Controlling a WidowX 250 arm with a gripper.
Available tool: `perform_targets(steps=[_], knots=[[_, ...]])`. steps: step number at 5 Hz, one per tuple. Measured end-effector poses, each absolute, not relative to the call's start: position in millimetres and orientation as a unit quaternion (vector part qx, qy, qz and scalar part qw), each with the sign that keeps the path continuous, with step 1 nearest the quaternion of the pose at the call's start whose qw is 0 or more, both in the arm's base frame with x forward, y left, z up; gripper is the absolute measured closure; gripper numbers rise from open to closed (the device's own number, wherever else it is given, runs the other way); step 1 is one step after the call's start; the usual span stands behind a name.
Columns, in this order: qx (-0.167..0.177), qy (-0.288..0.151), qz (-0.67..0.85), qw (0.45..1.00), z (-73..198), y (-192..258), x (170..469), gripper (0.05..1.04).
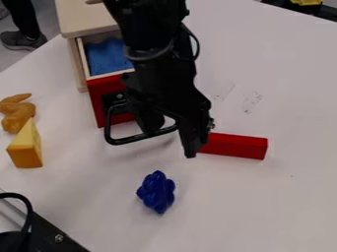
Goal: Put the red object inside the drawer
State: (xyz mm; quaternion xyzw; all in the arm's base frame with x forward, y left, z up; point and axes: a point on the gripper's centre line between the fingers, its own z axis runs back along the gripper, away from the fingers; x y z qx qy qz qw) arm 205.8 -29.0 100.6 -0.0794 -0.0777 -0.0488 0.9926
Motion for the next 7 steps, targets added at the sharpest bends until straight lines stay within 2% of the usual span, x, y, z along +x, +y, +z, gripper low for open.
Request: perform_targets(steps=[1, 2, 3, 5, 6, 7], knots=[[-0.079, -0.069, -0.049, 0.993, 96, -29, 203, 0.083], [-0.052, -0.047, -0.105, 0.992, 86, -29, 210, 0.083], [-0.048, -0.032, -0.171, 0.984, 76, -33, 222, 0.083], [-0.041, -0.021, -0.366, 0.929, 60, -52, 253, 0.083], [-0.04, -0.04, -0.452, 0.89, 60, -60, 263, 0.083], [-0.041, -0.058, -0.476, 0.877, 53, -64, 270, 0.083]])
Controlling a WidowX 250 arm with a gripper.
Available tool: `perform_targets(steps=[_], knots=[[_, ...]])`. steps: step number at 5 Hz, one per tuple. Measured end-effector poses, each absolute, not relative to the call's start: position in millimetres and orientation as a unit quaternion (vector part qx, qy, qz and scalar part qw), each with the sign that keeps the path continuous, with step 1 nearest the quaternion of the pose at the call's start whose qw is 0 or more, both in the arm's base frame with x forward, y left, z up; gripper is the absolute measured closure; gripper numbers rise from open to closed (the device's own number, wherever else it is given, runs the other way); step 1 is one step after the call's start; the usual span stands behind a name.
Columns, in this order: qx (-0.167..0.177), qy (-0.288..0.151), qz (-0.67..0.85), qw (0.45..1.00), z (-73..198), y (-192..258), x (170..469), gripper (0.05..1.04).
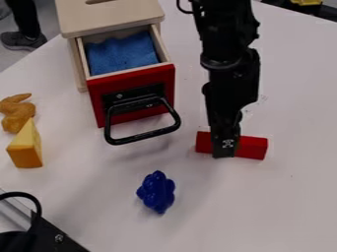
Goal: Put the red object inside the drawer
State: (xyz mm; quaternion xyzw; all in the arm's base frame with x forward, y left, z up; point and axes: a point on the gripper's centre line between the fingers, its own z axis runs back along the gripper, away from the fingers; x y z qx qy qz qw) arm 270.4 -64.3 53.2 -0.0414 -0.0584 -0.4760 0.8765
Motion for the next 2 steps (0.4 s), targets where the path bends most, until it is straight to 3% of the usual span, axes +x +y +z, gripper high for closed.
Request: perform_targets(steps=[2], knots=[[-0.007, -0.057, -0.51, 0.858, 27, -66, 288, 0.083]])
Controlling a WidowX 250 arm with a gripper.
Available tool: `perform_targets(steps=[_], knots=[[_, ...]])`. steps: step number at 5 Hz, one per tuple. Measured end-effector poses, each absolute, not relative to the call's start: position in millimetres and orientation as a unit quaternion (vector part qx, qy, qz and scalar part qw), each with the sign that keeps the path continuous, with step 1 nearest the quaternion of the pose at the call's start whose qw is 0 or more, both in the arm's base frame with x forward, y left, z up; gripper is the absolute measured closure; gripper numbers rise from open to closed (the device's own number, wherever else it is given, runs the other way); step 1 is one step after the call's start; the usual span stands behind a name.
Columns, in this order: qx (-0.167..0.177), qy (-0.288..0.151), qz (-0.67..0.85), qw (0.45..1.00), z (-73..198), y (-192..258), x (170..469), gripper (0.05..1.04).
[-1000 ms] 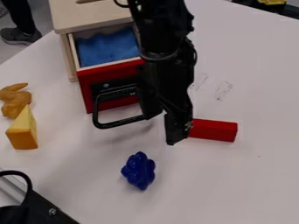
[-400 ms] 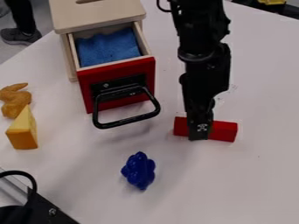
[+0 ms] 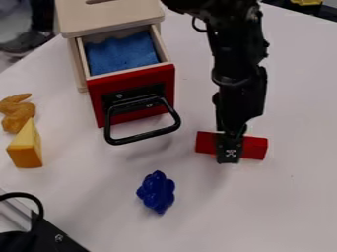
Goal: Put the red object inside the drawer
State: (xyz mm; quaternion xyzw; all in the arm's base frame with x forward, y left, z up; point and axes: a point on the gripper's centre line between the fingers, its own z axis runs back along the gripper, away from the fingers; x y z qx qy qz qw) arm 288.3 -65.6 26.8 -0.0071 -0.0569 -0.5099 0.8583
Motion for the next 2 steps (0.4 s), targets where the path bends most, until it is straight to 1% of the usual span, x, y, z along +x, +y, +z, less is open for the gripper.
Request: perform_targets(steps=[1, 2], knots=[[-0.014, -0.054, -0.505, 0.861, 15, -68, 292, 0.083], [-0.028, -0.049, -0.505, 0.861, 4, -74, 301, 0.134]])
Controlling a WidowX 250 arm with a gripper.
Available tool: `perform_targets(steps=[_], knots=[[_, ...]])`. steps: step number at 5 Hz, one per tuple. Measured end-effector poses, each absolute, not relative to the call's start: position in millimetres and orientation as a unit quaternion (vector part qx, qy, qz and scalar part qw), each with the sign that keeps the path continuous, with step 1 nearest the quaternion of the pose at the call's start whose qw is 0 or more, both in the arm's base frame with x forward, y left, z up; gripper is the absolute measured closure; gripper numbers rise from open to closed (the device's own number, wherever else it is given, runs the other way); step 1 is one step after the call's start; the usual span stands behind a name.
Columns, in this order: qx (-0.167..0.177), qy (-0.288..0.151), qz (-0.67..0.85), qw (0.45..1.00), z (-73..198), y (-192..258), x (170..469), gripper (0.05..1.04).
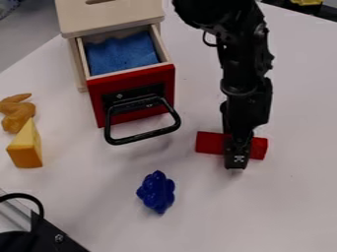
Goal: Put the red object inside the drawer
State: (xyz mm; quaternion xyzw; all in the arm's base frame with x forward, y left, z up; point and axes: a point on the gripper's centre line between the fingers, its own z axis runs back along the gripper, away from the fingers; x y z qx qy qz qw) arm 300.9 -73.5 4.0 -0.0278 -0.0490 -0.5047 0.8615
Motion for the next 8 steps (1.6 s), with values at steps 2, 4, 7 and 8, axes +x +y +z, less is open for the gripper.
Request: perform_targets(steps=[2, 4, 7, 8], knots=[[-0.016, -0.026, -0.475, 0.879, 7, -68, 295, 0.714], [0.002, -0.044, -0.399, 0.916, 35, -62, 282, 0.775], [0.025, -0.039, -0.402, 0.914, 104, -18, 262, 0.776], [0.028, -0.053, -0.427, 0.902, 125, 8, 253, 0.776]])
